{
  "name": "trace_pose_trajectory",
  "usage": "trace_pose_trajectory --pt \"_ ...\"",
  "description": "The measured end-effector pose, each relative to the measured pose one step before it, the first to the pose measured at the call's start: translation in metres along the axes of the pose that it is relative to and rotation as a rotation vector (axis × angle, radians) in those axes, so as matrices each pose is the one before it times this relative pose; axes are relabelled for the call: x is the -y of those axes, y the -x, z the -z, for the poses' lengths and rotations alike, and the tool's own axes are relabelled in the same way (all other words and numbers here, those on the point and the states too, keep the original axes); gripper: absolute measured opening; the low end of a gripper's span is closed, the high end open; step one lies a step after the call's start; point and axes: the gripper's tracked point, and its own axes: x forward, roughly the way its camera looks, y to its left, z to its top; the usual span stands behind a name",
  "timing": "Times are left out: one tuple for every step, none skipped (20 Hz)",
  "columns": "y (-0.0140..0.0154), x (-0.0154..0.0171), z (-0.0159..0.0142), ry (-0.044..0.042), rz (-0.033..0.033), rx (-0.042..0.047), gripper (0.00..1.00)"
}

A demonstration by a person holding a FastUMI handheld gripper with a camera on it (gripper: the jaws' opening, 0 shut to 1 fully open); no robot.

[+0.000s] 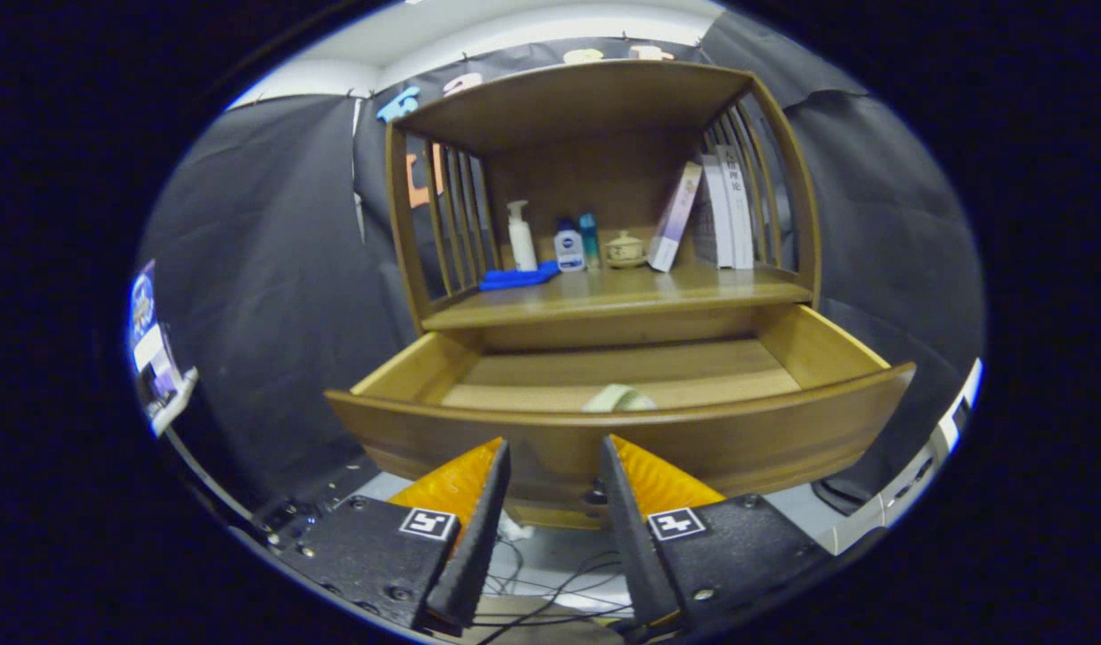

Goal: Pull open the drawer, take out the items inside it, and place them on the countertop above the cabinet.

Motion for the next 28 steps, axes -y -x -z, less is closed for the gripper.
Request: trace_pose_trajectory --pt "-0.00167 -0.00352 -0.01108 0.01014 -0.01413 -0.00743 0.72" --pt "-0.00201 -0.00009 -0.01112 0.01557 0.00164 -0.00759 0.80" --pt "-0.00306 0.00109 -0.00881 0.01210 0.00459 -0.01243 0.81" --pt "-0.00381 0.00101 -0.00784 0.00811 0.00568 -0.01649 0.82" --pt "-0.00389 -0.00092 -0.00835 0.00077 -0.00451 -0.00811 0.83" --pt "-0.00568 0.00046 -0.00577 0.00066 -0.00138 -0.01761 0.84" --pt "-0.00627 0.00349 -0.00463 -0.00313 0.00071 -0.02141 0.84" --pt "-0.00746 0.00346 -0.00320 -0.01062 0.00275 -0.02673 0.83" --pt "-0.00586 0.00113 -0.00273 -0.01310 -0.00550 -0.02407 0.83" --pt "-0.00617 0.00207 -0.00137 -0.02054 -0.00125 -0.03358 0.83" --pt "-0.00610 0.00229 0.00027 -0.02080 -0.00335 -0.02533 0.84" --pt "-0.00865 0.00476 -0.00006 -0.02518 0.00410 -0.03913 0.83" --pt "-0.00597 0.00572 0.00211 -0.01825 0.01262 -0.03552 0.83" --pt "-0.00719 0.00683 0.00290 -0.01477 0.01684 -0.03873 0.81" --pt "-0.00462 0.00435 0.00202 -0.01760 0.00922 -0.02758 0.81" --pt "-0.00866 0.00302 0.00104 -0.00754 0.00116 -0.02918 0.81" --pt "-0.00602 0.00406 0.00051 -0.01447 0.00807 -0.03123 0.81" --pt "-0.00612 0.00108 0.00103 -0.01095 -0.00349 -0.03236 0.79" --pt "-0.00540 -0.00060 0.00199 -0.01450 -0.00499 -0.02580 0.78" --pt "-0.00518 -0.00031 -0.00039 -0.01232 -0.00547 -0.02307 0.77" --pt "-0.00454 0.00259 -0.00045 -0.00822 0.00718 -0.02329 0.76" --pt "-0.00479 0.00327 -0.00087 -0.00519 0.01546 -0.01697 0.72" --pt "-0.00445 0.00375 0.00249 0.00562 0.01998 -0.01742 0.71" --pt "-0.00280 0.00409 0.00071 -0.00045 0.01658 -0.01234 0.66" --pt "-0.00455 0.00175 -0.00030 0.00572 0.01093 -0.01406 0.64" --pt "-0.00528 0.00128 0.00229 0.00283 0.00605 -0.02146 0.61" --pt "-0.00401 0.00071 0.00294 0.00315 0.00307 -0.01938 0.60" --pt "-0.00504 0.00228 0.00200 0.00552 0.01357 -0.01836 0.59"
